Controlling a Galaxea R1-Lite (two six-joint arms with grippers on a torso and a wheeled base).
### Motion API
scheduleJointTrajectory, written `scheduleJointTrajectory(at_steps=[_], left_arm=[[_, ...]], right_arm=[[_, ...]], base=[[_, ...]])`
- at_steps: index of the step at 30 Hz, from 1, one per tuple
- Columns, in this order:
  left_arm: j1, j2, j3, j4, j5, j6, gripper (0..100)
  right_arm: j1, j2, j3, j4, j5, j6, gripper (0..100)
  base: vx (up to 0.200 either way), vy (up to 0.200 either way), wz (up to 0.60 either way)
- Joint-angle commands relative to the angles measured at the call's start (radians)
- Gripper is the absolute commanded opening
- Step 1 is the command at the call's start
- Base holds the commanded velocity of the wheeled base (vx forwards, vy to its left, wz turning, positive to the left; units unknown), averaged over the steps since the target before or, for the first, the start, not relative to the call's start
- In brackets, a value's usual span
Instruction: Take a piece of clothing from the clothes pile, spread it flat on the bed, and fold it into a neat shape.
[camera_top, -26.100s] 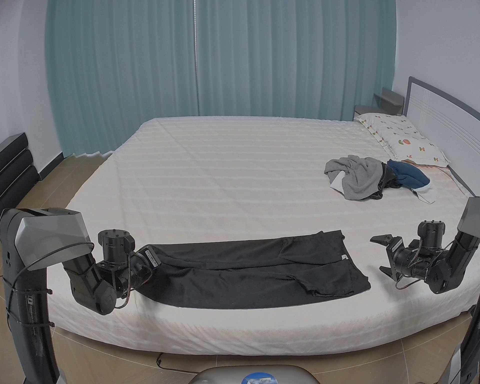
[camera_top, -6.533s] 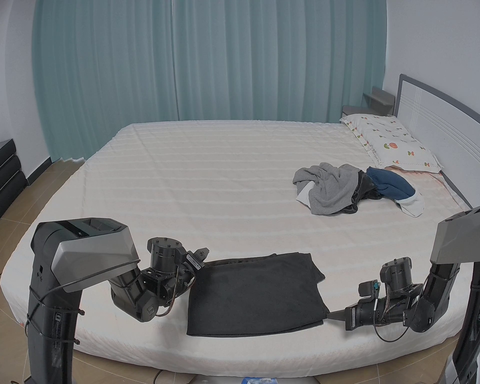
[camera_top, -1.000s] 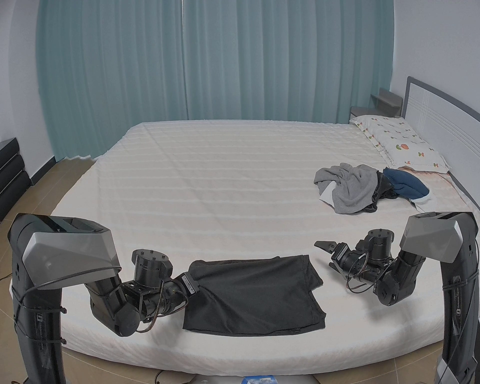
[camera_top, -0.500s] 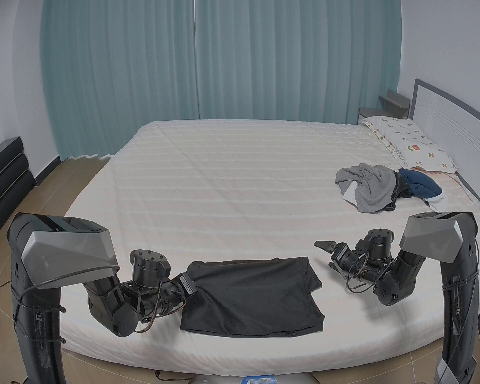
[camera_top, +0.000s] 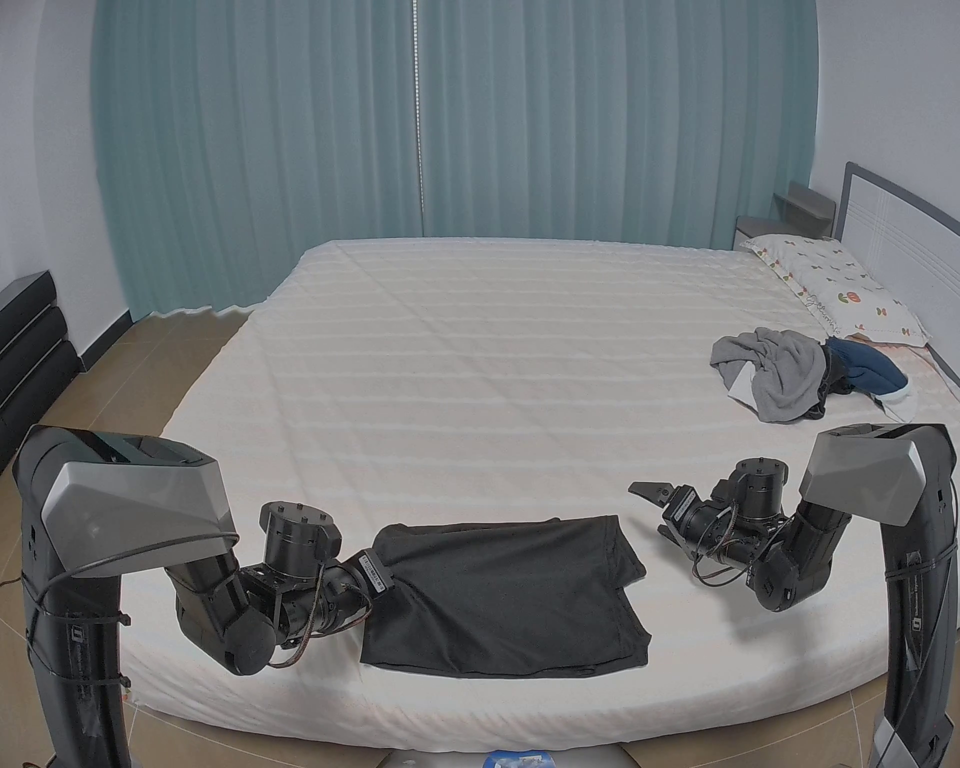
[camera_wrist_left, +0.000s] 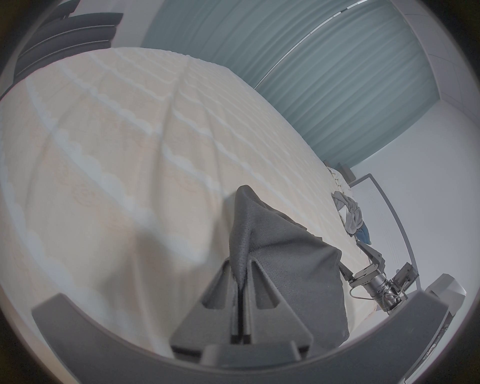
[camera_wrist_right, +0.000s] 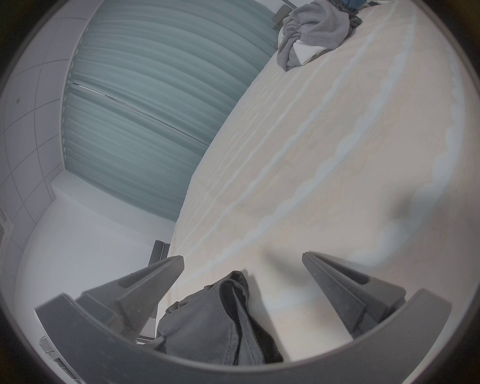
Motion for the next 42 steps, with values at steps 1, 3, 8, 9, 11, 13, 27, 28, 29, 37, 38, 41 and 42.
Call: scheduleJointTrajectory(at_steps=[1,3,8,9,11,13,27,28,29,37,38,41,42], left_arm=[[-0.009,-0.004,0.011,-0.001,0.0,-0.001,0],[-0.01,-0.004,0.014,0.0,0.0,-0.001,0],[-0.01,-0.004,0.019,0.0,0.0,-0.002,0],[-0.01,-0.004,0.019,0.0,0.0,-0.002,0],[-0.013,-0.004,0.02,0.0,0.0,-0.002,0],[-0.018,-0.004,0.027,-0.001,0.0,-0.002,0],[-0.029,0.009,0.013,-0.01,0.0,-0.005,100],[-0.027,0.011,0.007,-0.012,0.0,-0.016,100],[-0.026,0.012,-0.001,-0.012,0.0,-0.031,100],[0.06,0.006,-0.038,-0.078,-0.001,-0.18,100],[0.07,0.008,-0.046,-0.093,0.003,-0.182,100],[0.1,0.005,-0.066,-0.158,0.019,-0.177,100],[0.103,-0.001,-0.062,-0.176,0.025,-0.177,100]], right_arm=[[0.001,0.002,0.0,0.0,-0.001,0.0,100],[0.001,0.002,0.0,0.0,0.001,0.0,100],[0.001,0.002,0.0,0.002,0.001,0.0,100],[0.001,0.002,0.0,0.002,0.001,0.0,100],[0.001,0.002,0.0,0.002,0.001,0.0,100],[0.001,0.002,0.0,0.002,0.001,0.0,100],[0.001,0.002,0.0,0.002,0.001,0.0,100],[0.001,0.002,0.001,0.0,0.001,0.0,100],[0.001,0.0,0.001,0.0,0.001,0.0,100],[0.006,-0.058,0.044,-0.004,-0.007,-0.003,100],[0.004,-0.068,0.044,0.005,-0.007,-0.003,100],[0.01,-0.094,0.049,0.019,-0.012,-0.008,100],[0.01,-0.106,0.057,0.017,-0.012,-0.009,100]], base=[[0.0,0.0,0.0],[0.0,0.0,0.0],[0.0,0.0,0.0],[0.0,0.0,0.0],[0.0,0.0,0.0],[0.0,0.0,0.0],[0.0,0.0,0.0],[0.0,0.0,0.0],[0.0,0.0,0.0],[0.0,0.0,0.0],[0.0,0.0,0.0],[0.0,0.0,0.0],[0.0,0.0,0.0]])
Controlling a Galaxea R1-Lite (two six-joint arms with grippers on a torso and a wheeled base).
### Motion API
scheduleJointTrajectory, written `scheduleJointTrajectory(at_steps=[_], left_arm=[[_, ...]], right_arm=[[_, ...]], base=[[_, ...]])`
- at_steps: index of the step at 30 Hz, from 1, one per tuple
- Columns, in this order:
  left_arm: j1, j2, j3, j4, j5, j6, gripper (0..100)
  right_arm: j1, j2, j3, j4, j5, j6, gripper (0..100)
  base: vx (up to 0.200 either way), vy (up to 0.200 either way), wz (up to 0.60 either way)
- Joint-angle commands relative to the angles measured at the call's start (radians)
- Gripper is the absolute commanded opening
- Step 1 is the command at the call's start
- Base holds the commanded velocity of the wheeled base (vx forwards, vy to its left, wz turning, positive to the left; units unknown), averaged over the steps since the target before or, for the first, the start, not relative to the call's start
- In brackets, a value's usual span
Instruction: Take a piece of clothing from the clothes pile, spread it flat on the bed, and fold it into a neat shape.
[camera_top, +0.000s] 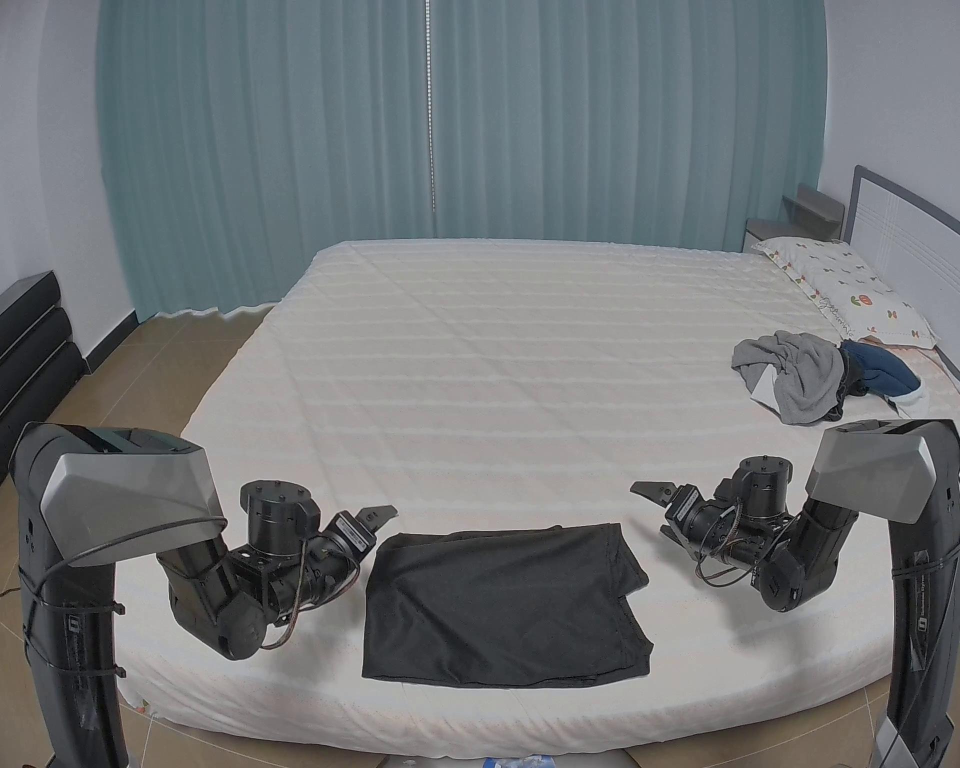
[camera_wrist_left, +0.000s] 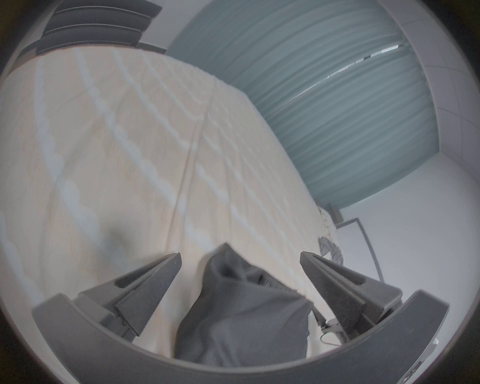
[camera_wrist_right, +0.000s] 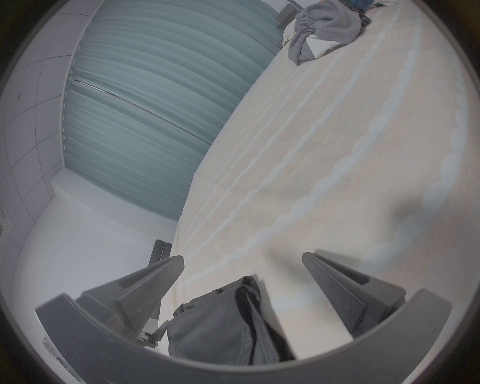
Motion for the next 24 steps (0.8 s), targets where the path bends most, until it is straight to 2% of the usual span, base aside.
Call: scheduleJointTrajectory(at_steps=[1,3,6,8,10,15,18,19,20,24], left_arm=[[0.036,-0.016,-0.009,-0.05,0.014,0.001,100],[0.036,-0.027,0.01,-0.041,0.012,0.01,100],[0.093,-0.06,0.051,-0.059,0.037,0.12,100],[0.114,-0.099,0.068,-0.061,0.05,0.142,100],[0.154,-0.206,0.117,-0.052,0.063,0.153,100],[0.169,-0.392,0.226,-0.052,0.106,0.222,100],[0.169,-0.588,0.343,-0.049,0.116,0.315,100],[0.169,-0.616,0.356,-0.049,0.116,0.329,100],[0.169,-0.717,0.409,-0.047,0.118,0.39,100],[0.16,-0.933,0.514,-0.021,0.116,0.512,100]], right_arm=[[0.004,-0.069,0.027,-0.001,-0.004,-0.005,100],[0.003,-0.093,0.056,-0.005,-0.004,-0.008,100],[-0.002,-0.202,0.156,-0.005,-0.006,-0.02,100],[-0.005,-0.242,0.187,-0.005,-0.004,-0.021,100],[-0.009,-0.337,0.24,0.005,-0.006,-0.026,100],[-0.005,-0.503,0.326,0.008,-0.043,-0.061,100],[0.007,-0.687,0.435,0.014,-0.075,-0.15,100],[0.007,-0.713,0.45,0.017,-0.075,-0.167,100],[0.004,-0.802,0.499,0.032,-0.077,-0.221,100],[-0.026,-0.992,0.581,0.104,-0.077,-0.325,100]], base=[[0.0,0.0,0.0],[0.0,0.0,0.0],[0.0,0.0,0.0],[0.0,0.0,0.0],[0.0,0.0,0.0],[0.0,0.0,0.0],[0.0,0.0,0.0],[0.0,0.0,0.0],[0.0,0.0,0.0],[0.0,0.0,0.0]])
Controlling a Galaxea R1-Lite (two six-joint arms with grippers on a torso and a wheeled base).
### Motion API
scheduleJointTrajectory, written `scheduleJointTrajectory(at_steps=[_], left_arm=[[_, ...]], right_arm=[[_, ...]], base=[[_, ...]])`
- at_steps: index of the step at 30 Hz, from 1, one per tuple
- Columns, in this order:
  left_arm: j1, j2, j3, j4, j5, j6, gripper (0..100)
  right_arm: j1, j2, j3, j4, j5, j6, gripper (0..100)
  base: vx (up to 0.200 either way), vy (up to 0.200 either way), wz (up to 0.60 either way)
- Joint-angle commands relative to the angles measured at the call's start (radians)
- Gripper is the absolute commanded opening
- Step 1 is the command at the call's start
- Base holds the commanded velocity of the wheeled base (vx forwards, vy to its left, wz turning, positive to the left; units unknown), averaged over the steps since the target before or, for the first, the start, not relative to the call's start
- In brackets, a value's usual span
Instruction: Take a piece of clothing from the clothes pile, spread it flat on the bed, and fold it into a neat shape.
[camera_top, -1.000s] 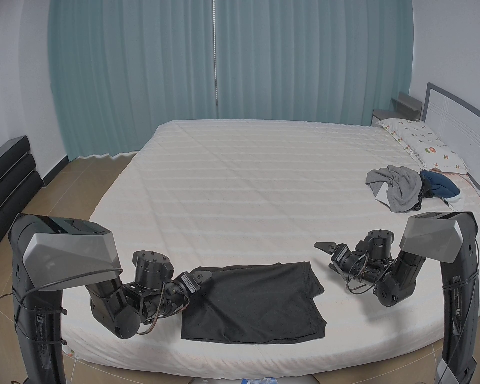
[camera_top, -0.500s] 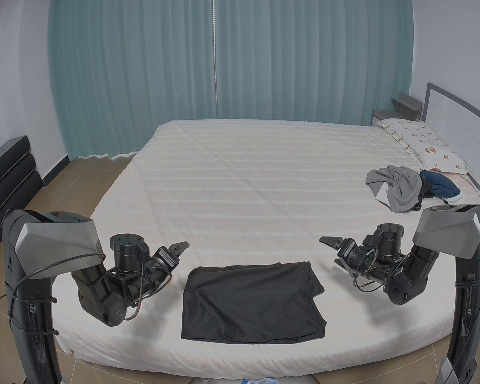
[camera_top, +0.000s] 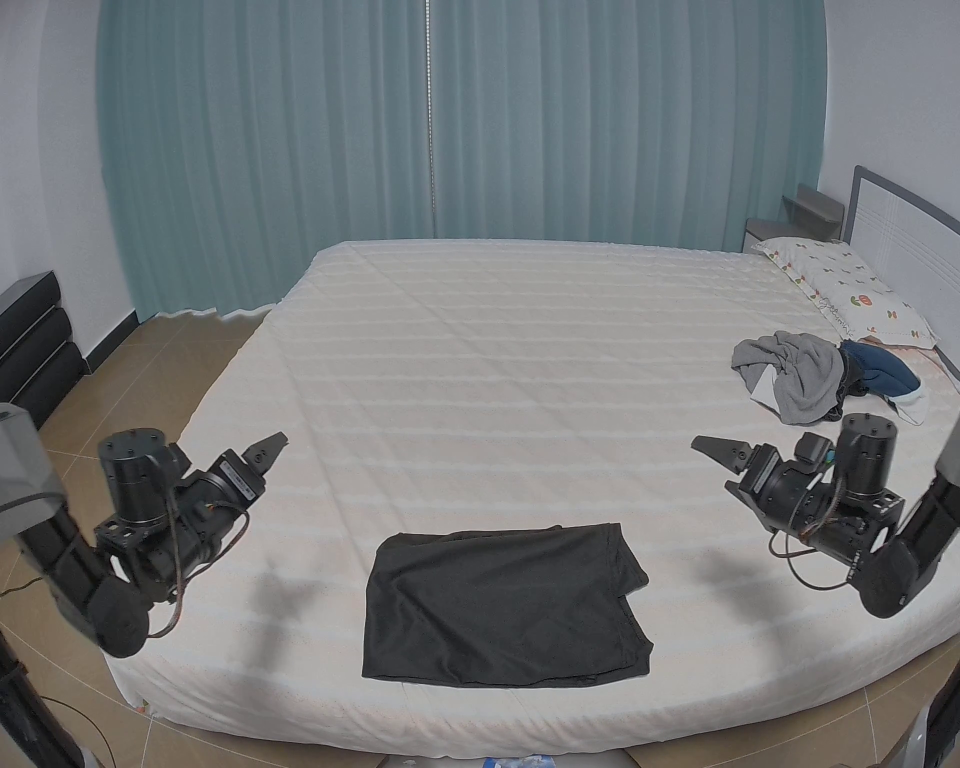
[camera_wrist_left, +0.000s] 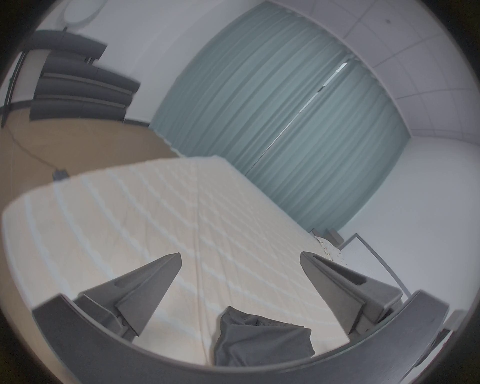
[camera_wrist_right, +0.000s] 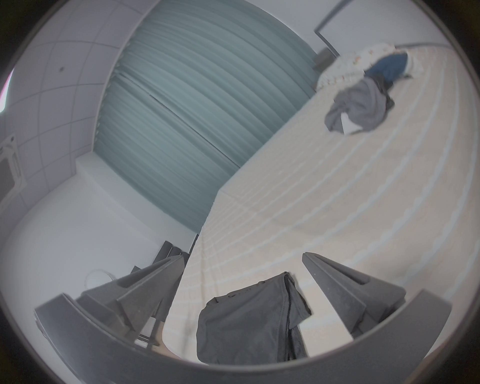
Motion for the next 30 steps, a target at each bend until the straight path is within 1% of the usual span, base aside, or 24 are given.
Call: scheduleJointTrajectory(at_steps=[1,2,3,4,5,7,8,11,12,13,14,15,18,20,21,23,24,26,27,30], left_arm=[[0.002,-0.492,0.245,0.05,0.017,0.231,100],[0.004,-0.5,0.246,0.054,0.017,0.238,100],[0.004,-0.592,0.26,0.097,0.021,0.285,100],[0.004,-0.632,0.26,0.12,0.022,0.297,100],[0.007,-0.705,0.256,0.173,0.024,0.317,100],[0.01,-0.791,0.245,0.252,0.025,0.337,100],[0.013,-0.88,0.225,0.352,0.027,0.373,100],[0.011,-1.06,0.185,0.575,0.034,0.428,100],[0.011,-1.127,0.162,0.668,0.034,0.448,100],[0.011,-1.165,0.148,0.722,0.033,0.457,100],[0.008,-1.242,0.114,0.838,0.028,0.472,100],[0.008,-1.294,0.085,0.926,0.027,0.478,100],[0.008,-1.411,0.004,1.154,0.031,0.486,100],[0.008,-1.425,-0.007,1.177,0.031,0.486,100],[0.008,-1.46,-0.037,1.242,0.025,0.483,100],[0.011,-1.478,-0.051,1.289,0.033,0.48,100],[0.011,-1.48,-0.051,1.292,0.034,0.48,100],[0.021,-1.526,-0.048,1.318,0.04,0.491,100],[0.033,-1.567,-0.047,1.331,0.042,0.514,100],[0.06,-1.607,-0.047,1.355,0.045,0.552,100]], right_arm=[[-0.037,-0.461,0.205,0.106,-0.021,-0.192,100],[-0.038,-0.467,0.207,0.111,-0.021,-0.197,100],[-0.052,-0.554,0.219,0.169,-0.021,-0.249,100],[-0.057,-0.591,0.221,0.198,-0.021,-0.27,100],[-0.069,-0.66,0.219,0.257,-0.02,-0.306,100],[-0.083,-0.74,0.211,0.335,-0.014,-0.338,100],[-0.09,-0.82,0.205,0.421,-0.01,-0.37,100],[-0.092,-0.969,0.185,0.6,-0.007,-0.428,100],[-0.092,-1.028,0.176,0.671,-0.007,-0.444,100],[-0.09,-1.059,0.17,0.711,-0.006,-0.454,100],[-0.084,-1.131,0.152,0.804,-0.004,-0.476,100],[-0.083,-1.179,0.136,0.876,0.003,-0.49,100],[-0.083,-1.308,0.081,1.088,0.019,-0.519,100],[-0.083,-1.324,0.073,1.119,0.02,-0.525,100],[-0.081,-1.377,0.053,1.2,0.02,-0.556,100],[-0.075,-1.438,0.043,1.269,0.02,-0.608,100],[-0.075,-1.443,0.043,1.274,0.02,-0.611,100],[-0.054,-1.509,0.041,1.327,0.02,-0.64,100],[-0.047,-1.555,0.04,1.375,0.02,-0.648,100],[-0.054,-1.616,0.023,1.461,0.019,-0.657,100]], base=[[0.0,0.0,0.0],[0.0,0.0,0.0],[0.0,0.0,0.0],[0.0,0.0,0.0],[0.0,0.0,0.0],[0.0,0.0,0.0],[0.0,0.0,0.0],[0.0,0.0,0.0],[0.0,0.0,0.0],[0.0,0.0,0.0],[0.0,0.0,0.0],[0.0,0.0,0.0],[0.0,0.0,0.0],[0.0,0.0,0.0],[0.0,0.0,0.0],[0.0,0.0,0.0],[0.0,0.0,0.0],[0.0,0.0,0.0],[0.0,0.0,0.0],[0.0,0.0,0.0]])
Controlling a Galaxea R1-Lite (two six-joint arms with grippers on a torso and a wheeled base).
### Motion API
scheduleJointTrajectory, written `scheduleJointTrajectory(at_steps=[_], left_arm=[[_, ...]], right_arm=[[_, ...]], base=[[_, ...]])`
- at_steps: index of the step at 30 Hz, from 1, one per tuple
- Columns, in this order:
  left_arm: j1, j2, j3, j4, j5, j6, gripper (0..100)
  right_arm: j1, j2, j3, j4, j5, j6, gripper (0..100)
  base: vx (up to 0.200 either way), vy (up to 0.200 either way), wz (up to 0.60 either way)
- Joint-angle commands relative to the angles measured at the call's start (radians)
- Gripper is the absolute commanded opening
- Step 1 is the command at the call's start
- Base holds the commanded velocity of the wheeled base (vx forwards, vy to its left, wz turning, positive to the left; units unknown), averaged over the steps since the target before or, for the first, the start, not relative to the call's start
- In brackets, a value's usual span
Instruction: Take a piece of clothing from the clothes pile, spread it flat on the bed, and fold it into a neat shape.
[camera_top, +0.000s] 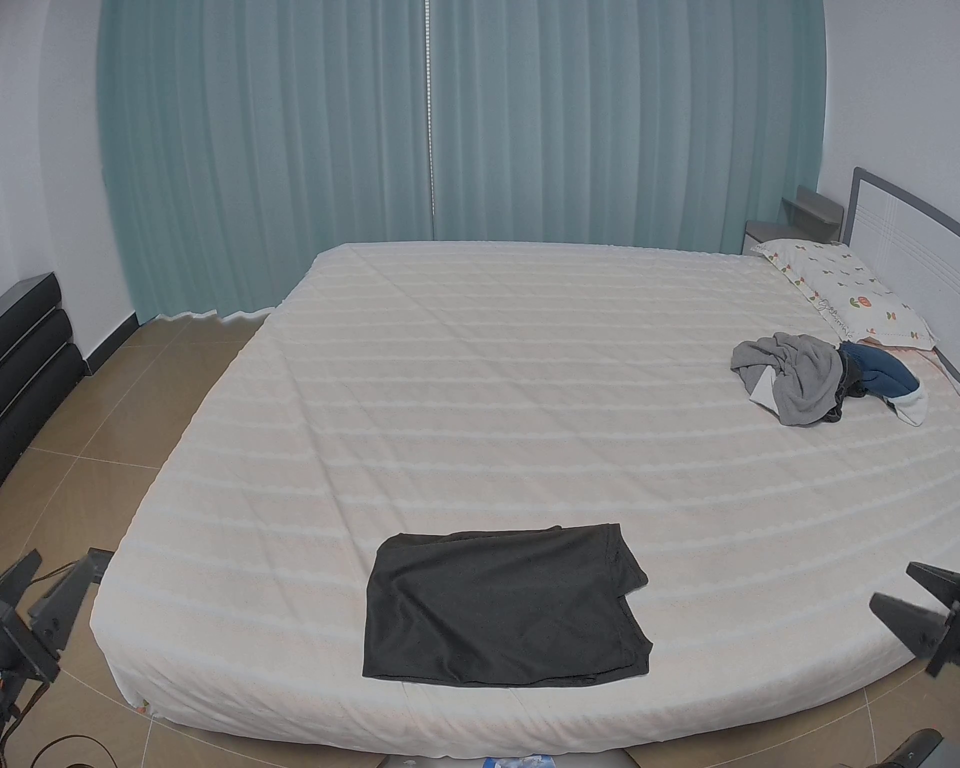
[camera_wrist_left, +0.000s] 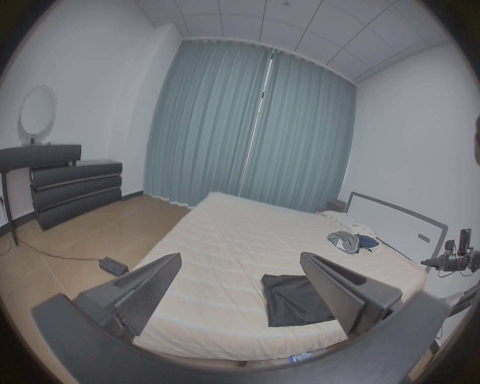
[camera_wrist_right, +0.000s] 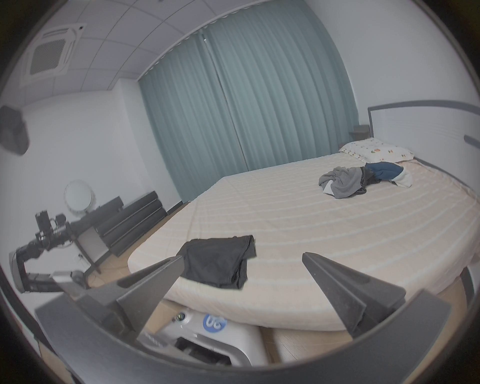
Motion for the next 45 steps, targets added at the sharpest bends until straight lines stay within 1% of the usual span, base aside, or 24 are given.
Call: scheduleJointTrajectory(at_steps=[1,5,9,11,14,16,17,20,21,23,24,25,26,27,28,29,30,32,34,38,39,40,41,45], left_arm=[[0.057,-0.276,-0.06,0.125,0.01,0.081,100],[0.092,-0.365,-0.042,0.164,0.005,0.157,100],[0.143,-0.399,-0.032,0.167,-0.007,0.21,100],[0.157,-0.451,-0.028,0.17,-0.058,0.246,100],[0.158,-0.453,-0.016,0.157,-0.056,0.306,100],[0.158,-0.453,-0.025,0.157,-0.046,0.3,100],[0.158,-0.453,-0.029,0.159,-0.044,0.297,100],[0.158,-0.45,-0.039,0.171,-0.05,0.296,100],[0.157,-0.45,-0.035,0.173,-0.05,0.296,100],[0.154,-0.442,-0.026,0.182,-0.05,0.285,100],[0.154,-0.442,-0.026,0.182,-0.05,0.285,100],[0.151,-0.428,-0.02,0.196,-0.049,0.253,100],[0.152,-0.431,-0.009,0.214,-0.056,0.216,100],[0.152,-0.438,0.0,0.223,-0.064,0.21,100],[0.158,-0.454,0.026,0.233,-0.092,0.211,100],[0.157,-0.454,0.029,0.233,-0.095,0.213,100],[0.157,-0.456,0.052,0.229,-0.133,0.213,100],[0.158,-0.456,0.061,0.231,-0.147,0.207,100],[0.158,-0.456,0.112,0.213,-0.156,0.21,100],[0.158,-0.456,0.219,-0.033,-0.104,0.219,100],[0.158,-0.456,0.308,-0.186,-0.087,0.242,100],[0.158,-0.456,0.308,-0.186,-0.087,0.242,100],[0.158,-0.456,0.32,-0.206,-0.079,0.292,100],[0.158,-0.456,0.32,-0.113,-0.075,0.297,100]], right_arm=[[0.013,-0.323,-0.067,0.204,0.004,-0.078,100],[0.025,-0.42,-0.104,0.332,0.004,-0.101,100],[0.028,-0.431,-0.11,0.336,-0.035,-0.175,100],[0.028,-0.431,-0.141,0.335,-0.104,-0.184,100],[0.026,-0.429,-0.141,0.336,-0.197,-0.186,100],[0.016,-0.429,-0.16,0.341,-0.305,-0.192,100],[0.006,-0.429,-0.178,0.35,-0.339,-0.201,100],[-0.038,-0.411,-0.225,0.378,-0.373,-0.226,100],[-0.056,-0.405,-0.241,0.391,-0.374,-0.226,100],[-0.147,-0.397,-0.273,0.447,-0.358,-0.226,100],[-0.147,-0.397,-0.273,0.447,-0.358,-0.226,100],[-0.171,-0.42,-0.259,0.487,-0.328,-0.233,100],[-0.162,-0.484,-0.216,0.506,-0.259,-0.249,100],[-0.152,-0.518,-0.193,0.506,-0.223,-0.259,100],[-0.139,-0.532,-0.14,0.497,-0.16,-0.29,100],[-0.139,-0.532,-0.135,0.496,-0.155,-0.293,100],[-0.139,-0.529,-0.101,0.453,-0.149,-0.304,100],[-0.139,-0.53,-0.084,0.413,-0.149,-0.301,100],[-0.142,-0.53,-0.011,0.299,-0.141,-0.316,100],[-0.142,-0.53,0.155,0.046,-0.149,-0.355,100],[-0.142,-0.53,0.265,-0.122,-0.151,-0.362,100],[-0.142,-0.53,0.265,-0.122,-0.151,-0.362,100],[-0.142,-0.53,0.314,-0.214,-0.152,-0.378,100],[-0.142,-0.529,0.313,-0.121,-0.149,-0.37,100]], base=[[0.0,0.0,0.0],[0.0,0.0,0.0],[0.0,0.0,0.0],[0.0,0.0,0.0],[0.0,0.0,0.0],[0.0,0.0,0.0],[0.0,0.0,0.0],[0.0,0.0,0.0],[0.0,0.0,0.0],[0.0,0.0,0.0],[0.0,0.0,0.0],[0.0,0.0,0.0],[0.0,0.0,0.0],[0.0,0.0,0.0],[0.0,0.0,0.0],[0.0,0.0,0.0],[0.0,0.0,0.0],[0.0,0.0,0.0],[0.0,0.0,0.0],[0.0,0.0,0.0],[0.0,0.0,0.0],[0.0,0.0,0.0],[0.0,0.0,0.0],[0.0,0.0,0.0]])
